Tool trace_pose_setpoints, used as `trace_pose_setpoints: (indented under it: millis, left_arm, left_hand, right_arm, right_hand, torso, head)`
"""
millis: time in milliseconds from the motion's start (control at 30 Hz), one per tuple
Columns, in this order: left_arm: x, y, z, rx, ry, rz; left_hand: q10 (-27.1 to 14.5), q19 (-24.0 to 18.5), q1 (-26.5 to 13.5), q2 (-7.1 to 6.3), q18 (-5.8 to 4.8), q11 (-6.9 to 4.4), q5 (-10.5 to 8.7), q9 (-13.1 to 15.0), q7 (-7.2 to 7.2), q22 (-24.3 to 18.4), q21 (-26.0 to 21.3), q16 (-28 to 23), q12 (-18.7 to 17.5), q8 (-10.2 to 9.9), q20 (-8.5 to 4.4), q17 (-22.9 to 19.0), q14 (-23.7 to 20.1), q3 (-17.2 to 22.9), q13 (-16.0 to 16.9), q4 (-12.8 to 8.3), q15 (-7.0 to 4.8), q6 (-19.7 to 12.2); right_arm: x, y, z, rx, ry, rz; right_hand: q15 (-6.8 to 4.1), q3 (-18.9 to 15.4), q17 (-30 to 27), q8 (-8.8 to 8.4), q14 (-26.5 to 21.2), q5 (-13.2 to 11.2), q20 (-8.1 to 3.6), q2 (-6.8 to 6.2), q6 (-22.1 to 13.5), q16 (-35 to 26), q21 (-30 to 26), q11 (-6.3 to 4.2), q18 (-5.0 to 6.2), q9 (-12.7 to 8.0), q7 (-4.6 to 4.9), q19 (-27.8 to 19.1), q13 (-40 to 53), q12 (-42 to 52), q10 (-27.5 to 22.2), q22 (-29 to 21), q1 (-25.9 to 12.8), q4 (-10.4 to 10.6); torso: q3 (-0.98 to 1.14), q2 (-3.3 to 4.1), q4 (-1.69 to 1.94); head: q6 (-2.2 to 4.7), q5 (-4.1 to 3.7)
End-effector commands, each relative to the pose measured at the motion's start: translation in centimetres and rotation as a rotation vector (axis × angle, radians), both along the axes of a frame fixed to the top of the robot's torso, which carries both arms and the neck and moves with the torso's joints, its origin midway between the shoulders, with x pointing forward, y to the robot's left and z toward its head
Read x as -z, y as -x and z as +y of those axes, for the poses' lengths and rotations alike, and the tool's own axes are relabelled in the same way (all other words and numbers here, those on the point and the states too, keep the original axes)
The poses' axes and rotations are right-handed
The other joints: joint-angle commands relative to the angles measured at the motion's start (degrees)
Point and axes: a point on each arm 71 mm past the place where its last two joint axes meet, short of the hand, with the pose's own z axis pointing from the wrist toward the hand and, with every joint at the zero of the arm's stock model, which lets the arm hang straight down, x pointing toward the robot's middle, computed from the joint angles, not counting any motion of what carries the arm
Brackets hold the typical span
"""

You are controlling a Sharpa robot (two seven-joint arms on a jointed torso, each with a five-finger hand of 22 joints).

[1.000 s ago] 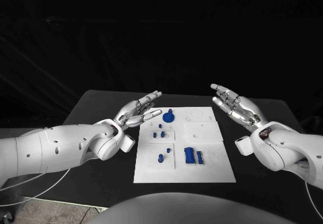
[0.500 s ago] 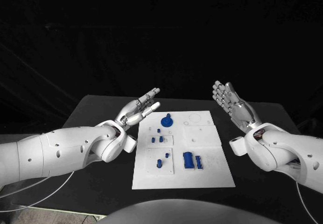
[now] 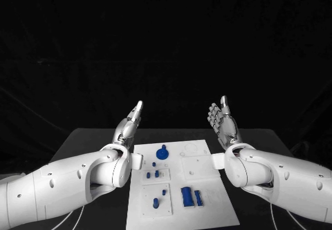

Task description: Assemble the parts on the task board

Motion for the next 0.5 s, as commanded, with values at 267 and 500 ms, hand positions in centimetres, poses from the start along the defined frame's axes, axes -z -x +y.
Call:
trace_pose_setpoints:
  millis: [267,500]
  left_arm:
    - [0.49,-0.06,0.46,-0.111,0.013,0.093]
    - [0.49,-0.06,0.46,-0.111,0.013,0.093]
  left_hand:
    - [0.0,0.1,-12.7,-0.07,-4.30,0.67,-1.42,-0.1,0.05,-0.1,-0.2,-0.2,-1.0,-0.4,-1.73,-0.1,0.0,2.3,-0.1,-5.8,-0.30,-6.4]
    - [0.0,0.1,-15.5,-0.07,-4.30,0.67,-1.42,-0.1,0.05,-0.1,-0.2,-0.2,-1.0,-0.4,-1.73,-0.1,0.0,2.3,-0.1,-5.8,-0.30,-6.4]
  right_arm:
    - [0.39,-0.13,-0.61,0.111,-0.027,0.055]
    - [0.39,-0.13,-0.61,0.111,-0.027,0.055]
  right_hand:
    - [-0.29,0.0,-0.1,-0.20,0.0,-0.2,-0.30,0.01,-0.2,-0.2,-0.3,0.25,-0.34,-0.1,0.01,0.0,-0.1,-0.2,-0.1,-0.1,-0.3,-0.2]
    - [-0.29,0.0,-0.1,-0.20,0.0,-0.2,-0.30,0.01,-0.2,-0.2,-0.3,0.25,-0.34,-0.1,0.01,0.0,-0.1,-0.2,-0.1,-0.1,-0.3,-0.2]
  torso:
    - [-0.31,0.41,0.19]
    - [-0.31,0.41,0.19]
  head:
    - [2.45,-1.14]
    - [2.45,-1.14]
